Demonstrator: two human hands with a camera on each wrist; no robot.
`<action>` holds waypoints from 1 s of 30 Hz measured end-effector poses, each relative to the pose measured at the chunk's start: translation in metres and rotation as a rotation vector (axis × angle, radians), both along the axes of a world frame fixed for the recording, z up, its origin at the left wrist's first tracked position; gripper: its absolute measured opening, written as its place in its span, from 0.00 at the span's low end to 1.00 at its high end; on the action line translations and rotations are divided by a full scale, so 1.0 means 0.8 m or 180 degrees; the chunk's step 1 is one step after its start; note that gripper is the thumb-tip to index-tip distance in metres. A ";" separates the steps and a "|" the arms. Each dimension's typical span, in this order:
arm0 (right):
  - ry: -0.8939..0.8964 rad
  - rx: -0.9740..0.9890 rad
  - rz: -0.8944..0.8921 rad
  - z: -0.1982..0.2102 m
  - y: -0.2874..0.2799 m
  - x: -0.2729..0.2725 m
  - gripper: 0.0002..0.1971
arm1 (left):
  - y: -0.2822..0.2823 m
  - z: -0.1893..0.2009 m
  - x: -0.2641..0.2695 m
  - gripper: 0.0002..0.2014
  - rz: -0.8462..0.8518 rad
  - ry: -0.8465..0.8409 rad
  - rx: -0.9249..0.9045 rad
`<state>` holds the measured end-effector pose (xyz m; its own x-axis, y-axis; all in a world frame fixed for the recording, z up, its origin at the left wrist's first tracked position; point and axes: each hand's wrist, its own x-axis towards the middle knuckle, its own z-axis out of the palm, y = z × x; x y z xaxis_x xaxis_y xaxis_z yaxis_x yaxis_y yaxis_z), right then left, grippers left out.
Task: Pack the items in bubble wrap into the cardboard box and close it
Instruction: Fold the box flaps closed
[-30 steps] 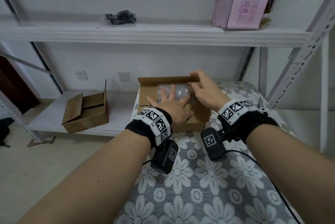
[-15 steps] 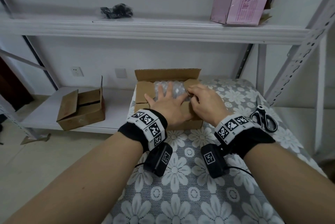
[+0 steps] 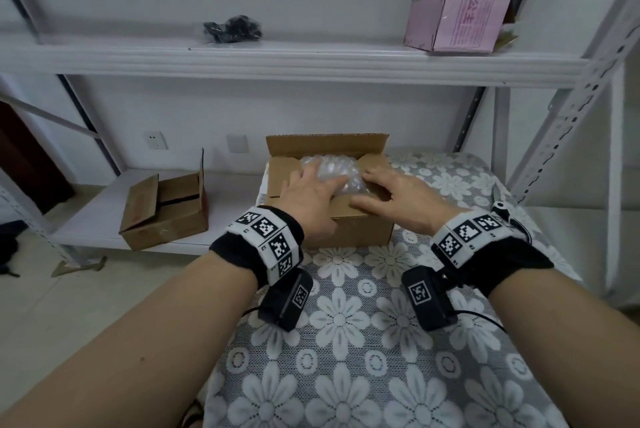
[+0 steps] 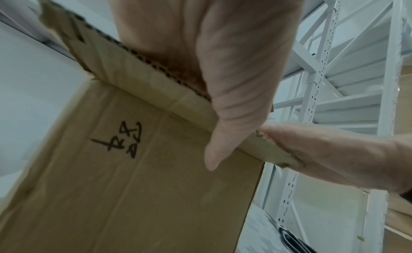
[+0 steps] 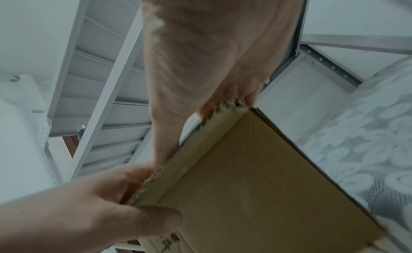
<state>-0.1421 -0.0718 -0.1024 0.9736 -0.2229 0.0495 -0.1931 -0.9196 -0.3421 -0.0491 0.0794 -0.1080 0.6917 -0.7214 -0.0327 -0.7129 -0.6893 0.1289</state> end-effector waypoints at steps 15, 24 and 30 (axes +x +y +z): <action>-0.0108 0.0997 -0.0216 0.007 -0.024 -0.006 0.36 | 0.048 0.039 0.035 0.31 0.0321 0.0784 -0.0681; -0.0807 0.0967 -0.0842 0.005 -0.017 0.008 0.28 | 0.049 0.015 0.053 0.39 0.1014 0.0632 -0.1816; -0.1211 0.0206 -0.1033 -0.003 0.000 0.023 0.29 | 0.036 -0.004 0.055 0.33 0.1013 0.0047 -0.1689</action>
